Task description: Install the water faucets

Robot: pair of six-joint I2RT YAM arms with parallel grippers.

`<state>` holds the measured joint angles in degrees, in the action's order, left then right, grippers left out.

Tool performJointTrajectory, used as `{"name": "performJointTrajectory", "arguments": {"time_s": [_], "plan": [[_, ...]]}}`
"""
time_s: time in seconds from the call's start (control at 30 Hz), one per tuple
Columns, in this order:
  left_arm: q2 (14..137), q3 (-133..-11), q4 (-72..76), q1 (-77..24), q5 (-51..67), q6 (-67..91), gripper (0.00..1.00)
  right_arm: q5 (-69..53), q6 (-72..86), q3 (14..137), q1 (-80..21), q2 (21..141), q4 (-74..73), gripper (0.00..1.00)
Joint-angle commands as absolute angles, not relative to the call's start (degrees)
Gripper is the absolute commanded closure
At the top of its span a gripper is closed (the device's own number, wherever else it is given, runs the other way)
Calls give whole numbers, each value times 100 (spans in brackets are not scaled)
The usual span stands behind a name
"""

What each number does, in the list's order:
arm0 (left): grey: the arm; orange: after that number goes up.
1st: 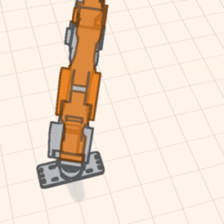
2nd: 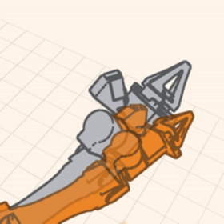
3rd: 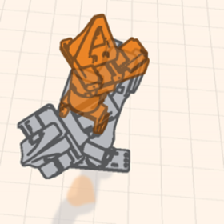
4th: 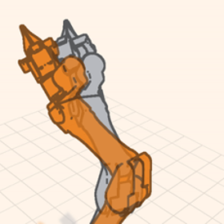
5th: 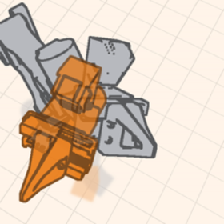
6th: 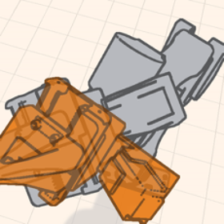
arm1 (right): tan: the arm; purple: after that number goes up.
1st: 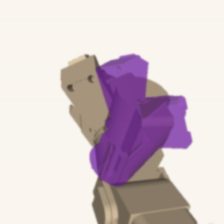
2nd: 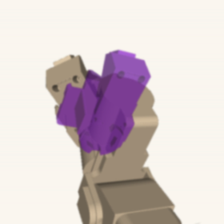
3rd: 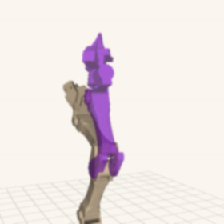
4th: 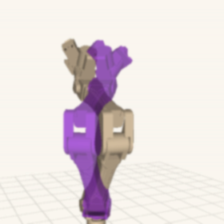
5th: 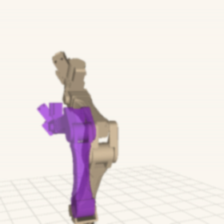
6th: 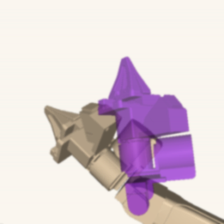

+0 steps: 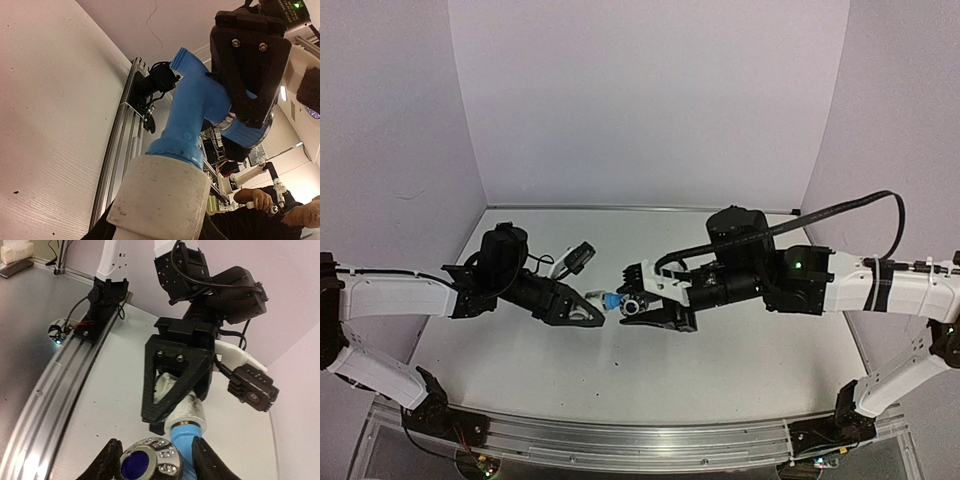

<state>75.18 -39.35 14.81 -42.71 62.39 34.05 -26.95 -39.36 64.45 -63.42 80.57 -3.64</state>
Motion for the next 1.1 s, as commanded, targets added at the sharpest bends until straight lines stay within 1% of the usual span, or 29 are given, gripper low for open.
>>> {"name": "performJointTrajectory", "arguments": {"time_s": [0.0,0.03,0.07,0.17,0.2,0.27,0.33,0.4,0.47,0.5,0.53,0.6,0.63,0.67,0.7,0.73,0.77,0.8,0.9,0.97,1.03,1.07], "plan": [[7108,-4094,1740,-4289,5615,2691,100,-2166,-2520,6881,-6308,8441,-18,84],[6953,-4017,1735,-4289,5157,2407,100,-2138,-2083,6892,-6302,8528,116,91],[6799,-3929,1732,-4289,4382,1978,100,-2154,-1516,6894,-6281,8612,281,99],[6381,-3895,1873,-4297,2600,922,100,-2180,874,6618,-6064,8807,1277,100],[6267,-3820,2247,-4298,2174,528,100,-2149,1940,6571,-5983,8906,1611,100],[6208,-3591,3140,-4297,1510,-529,100,-2084,3657,6723,-5701,9111,1712,100],[6367,-3433,4098,-4299,1233,-1555,100,-2383,5580,6796,-5359,9271,1665,100],[6619,-3637,4265,-4298,1199,-2349,100,-3109,7013,6886,-5042,9519,1783,100],[6783,-3763,4187,-4298,1460,-2638,100,-3689,7503,7129,-4887,9757,1857,100],[6785,-3783,4086,-4298,1686,-2578,100,-3756,7560,7186,-4847,9800,1868,100],[6739,-3782,3980,-4298,1881,-2442,100,-3766,7500,7219,-4813,9804,1872,97],[6569,-3651,3757,-4298,2363,-1893,100,-3671,6930,7258,-4778,9720,1859,82],[6454,-3520,3685,-4298,2587,-1541,100,-3606,6519,7258,-4758,9648,1837,71],[6346,-3365,3650,-4298,2736,-1096,100,-3562,6038,7243,-4737,9566,1743,51],[6237,-3203,3624,-4298,2813,-624,100,-3541,5563,7226,-4712,9474,1599,26],[6103,-3082,3603,-4298,2820,-240,100,-3551,5213,7182,-4685,9344,1481,8],[5982,-2930,3586,-4298,2786,223,100,-3544,4901,7088,-4643,9209,1451,4],[5874,-2770,3571,-4298,2718,718,100,-3511,4611,6973,-4594,9086,1435,2],[5653,-2499,3303,-4290,2144,2059,100,-2923,4308,6545,-4440,8563,1433,2],[5697,-2603,2873,-4251,1957,2913,100,-2496,3766,6245,-4404,8187,1441,2],[5898,-2828,2676,-4137,2620,3572,100,-2539,2683,6058,-4403,7938,1455,2],[6013,-2976,2672,-4102,3146,3847,100,-2578,2077,6079,-4419,7888,1350,2]]}}
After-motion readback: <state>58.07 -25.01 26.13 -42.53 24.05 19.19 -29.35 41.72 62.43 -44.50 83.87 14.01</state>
